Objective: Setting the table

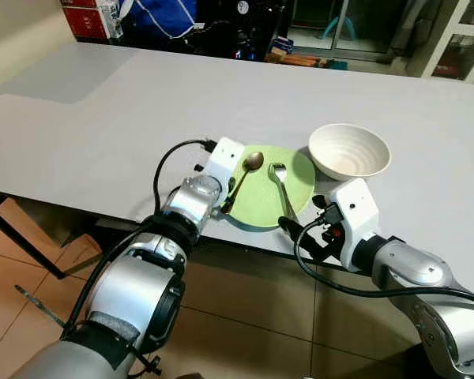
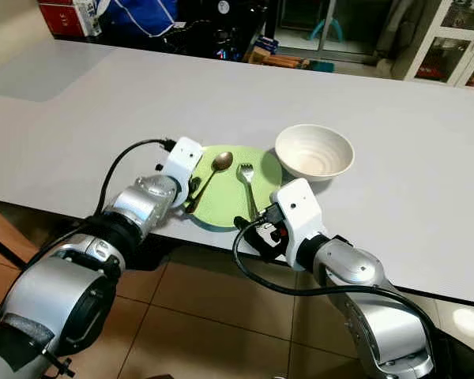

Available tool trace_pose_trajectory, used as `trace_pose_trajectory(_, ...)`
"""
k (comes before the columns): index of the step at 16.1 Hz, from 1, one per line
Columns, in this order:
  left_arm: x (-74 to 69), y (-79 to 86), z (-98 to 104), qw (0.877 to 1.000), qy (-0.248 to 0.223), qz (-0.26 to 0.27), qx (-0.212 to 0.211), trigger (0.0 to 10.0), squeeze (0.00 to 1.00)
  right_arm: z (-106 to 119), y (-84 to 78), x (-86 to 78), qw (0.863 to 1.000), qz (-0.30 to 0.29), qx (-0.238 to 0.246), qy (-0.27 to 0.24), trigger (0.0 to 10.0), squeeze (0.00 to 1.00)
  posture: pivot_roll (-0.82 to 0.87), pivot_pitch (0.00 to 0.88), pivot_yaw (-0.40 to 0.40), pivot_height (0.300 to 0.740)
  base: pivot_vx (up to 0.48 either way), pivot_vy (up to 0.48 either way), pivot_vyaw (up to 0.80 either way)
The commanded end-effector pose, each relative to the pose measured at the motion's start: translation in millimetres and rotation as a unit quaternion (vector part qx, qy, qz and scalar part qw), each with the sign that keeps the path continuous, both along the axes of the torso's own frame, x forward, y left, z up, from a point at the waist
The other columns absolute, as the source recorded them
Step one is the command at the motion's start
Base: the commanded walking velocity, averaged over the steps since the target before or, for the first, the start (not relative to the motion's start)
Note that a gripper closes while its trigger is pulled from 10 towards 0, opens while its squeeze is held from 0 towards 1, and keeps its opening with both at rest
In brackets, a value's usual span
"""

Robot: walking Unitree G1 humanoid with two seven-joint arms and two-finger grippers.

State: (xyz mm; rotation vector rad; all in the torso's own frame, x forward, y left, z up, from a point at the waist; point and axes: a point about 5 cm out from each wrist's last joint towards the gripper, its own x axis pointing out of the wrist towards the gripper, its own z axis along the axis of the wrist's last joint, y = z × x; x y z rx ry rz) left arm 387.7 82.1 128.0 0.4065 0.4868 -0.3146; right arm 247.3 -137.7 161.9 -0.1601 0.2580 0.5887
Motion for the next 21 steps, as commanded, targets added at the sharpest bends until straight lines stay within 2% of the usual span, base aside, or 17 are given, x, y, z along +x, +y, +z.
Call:
trace_pose_trajectory(1,-0.7,2.0,-2,1.000,-0.001,-0.009,0.018,10.0,0.00,4,0.3,1.1,1.000,0.003,-0.002,-0.009,10.0,0.00,-0.06,0.042,0.050,0.740,0.000,0.000,0.00)
trace_pose_trajectory(3,-2.3,1.1,-6,0.999,0.001,-0.021,0.029,10.0,0.00,4,0.3,1.0,1.000,0.003,-0.002,-0.010,10.0,0.00,-0.06,0.039,0.050,0.740,0.000,0.000,0.00)
trace_pose_trajectory(11,-4.6,-9.2,-5,0.999,0.011,-0.047,0.010,10.0,0.00,4,-0.6,0.6,1.000,0.002,-0.004,-0.010,10.0,0.00,-0.06,0.028,0.049,0.740,0.000,0.000,0.00)
trace_pose_trajectory(14,-2.2,-6.5,1,0.999,0.004,-0.048,0.016,10.0,0.00,5,-1.2,1.2,1.000,0.000,-0.005,-0.013,10.0,0.00,-0.06,0.026,0.051,0.740,0.000,0.000,0.00)
trace_pose_trajectory(16,1.1,0.4,10,0.999,-0.004,-0.035,0.006,10.0,0.00,6,-3.5,2.9,1.000,-0.013,-0.002,-0.019,10.0,0.00,-0.06,0.029,0.055,0.740,0.000,0.000,0.00)
trace_pose_trajectory(17,2.7,14.7,21,1.000,-0.011,-0.014,-0.002,10.0,0.00,8,-7.8,5.7,0.999,-0.035,0.007,-0.024,10.0,0.00,-0.06,0.031,0.053,0.740,0.000,0.000,0.00)
trace_pose_trajectory(19,-2.4,31.1,33,1.000,-0.025,-0.005,-0.005,10.0,0.00,8,-10.4,9.2,0.998,-0.051,0.014,-0.027,10.0,0.00,-0.05,0.038,0.048,0.740,0.000,0.000,0.00)
trace_pose_trajectory(20,-8.3,42.1,42,0.999,-0.048,-0.008,-0.006,10.0,0.00,8,-11.4,11.9,0.998,-0.059,0.017,-0.028,10.0,0.00,-0.05,0.038,0.048,0.740,0.000,0.000,0.00)
trace_pose_trajectory(21,-16.8,48.6,57,0.993,-0.109,-0.048,-0.016,10.0,0.00,8,-11.8,15.5,0.997,-0.065,0.015,-0.029,10.0,0.00,-0.04,0.040,0.044,0.740,0.000,0.000,0.00)
